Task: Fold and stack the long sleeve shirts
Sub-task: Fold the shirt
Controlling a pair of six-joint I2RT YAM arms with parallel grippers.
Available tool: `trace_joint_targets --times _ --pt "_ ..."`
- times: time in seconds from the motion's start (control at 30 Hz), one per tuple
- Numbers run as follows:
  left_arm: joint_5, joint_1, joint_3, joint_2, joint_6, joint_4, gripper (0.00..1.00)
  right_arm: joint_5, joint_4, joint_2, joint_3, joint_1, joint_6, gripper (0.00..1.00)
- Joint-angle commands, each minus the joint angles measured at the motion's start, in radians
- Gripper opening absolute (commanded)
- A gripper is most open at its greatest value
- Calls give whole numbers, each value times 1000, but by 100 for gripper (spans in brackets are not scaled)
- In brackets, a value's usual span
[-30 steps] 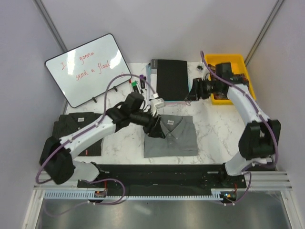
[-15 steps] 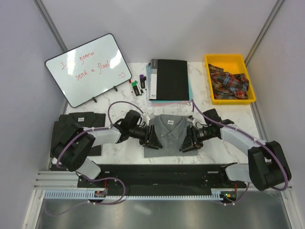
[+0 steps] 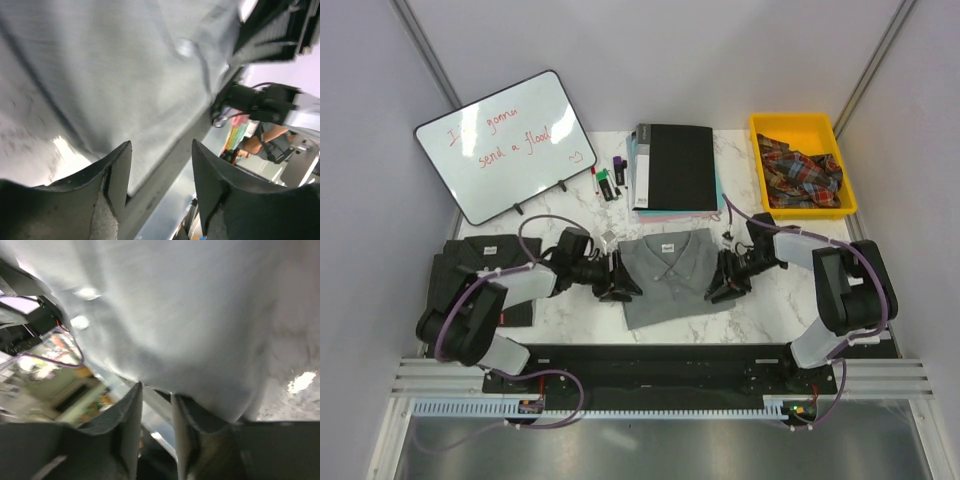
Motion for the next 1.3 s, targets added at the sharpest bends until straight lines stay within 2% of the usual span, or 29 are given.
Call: trace_joint_targets --times 0.0,0.03,0.07,0.13,0.17,0.2,0.23,0.3,0.33,0.4,0.53,0.63,0.83,1.27 --pt "59 88 4 -226 -3 -106 61 -16 -47 -94 188 55 -157 41" --pt "56 147 4 -264 1 -150 64 -30 -27 -163 200 72 -149 41" --pt "44 177 7 -310 9 -265 67 -33 -4 -197 209 115 -140 43" --pt "-27 249 30 -410 63 -400 73 30 36 -287 220 178 -130 45" --pt "-62 266 53 -431 81 -463 75 66 49 -312 226 260 -143 47" --pt "-129 280 60 -450 87 -574 78 147 74 -350 236 308 -175 48" --pt "-134 313 61 -450 95 -606 78 262 95 -361 237 417 -210 49" --pt "-128 350 54 -438 92 -673 79 417 144 -357 243 529 -305 50" --pt "-111 381 50 -419 92 -677 79 504 151 -347 254 596 -352 52" --pt "-91 400 51 -401 80 -678 79 575 166 -311 263 647 -411 53" --pt "-84 407 56 -367 49 -646 80 750 221 -237 268 894 -650 51" --pt "-79 410 56 -352 44 -643 80 829 284 -167 265 1002 -712 49" --pt "-76 415 59 -344 34 -635 80 867 388 -67 248 1108 -773 49" --pt "-64 415 50 -359 31 -632 86 889 514 62 205 1131 -828 48"
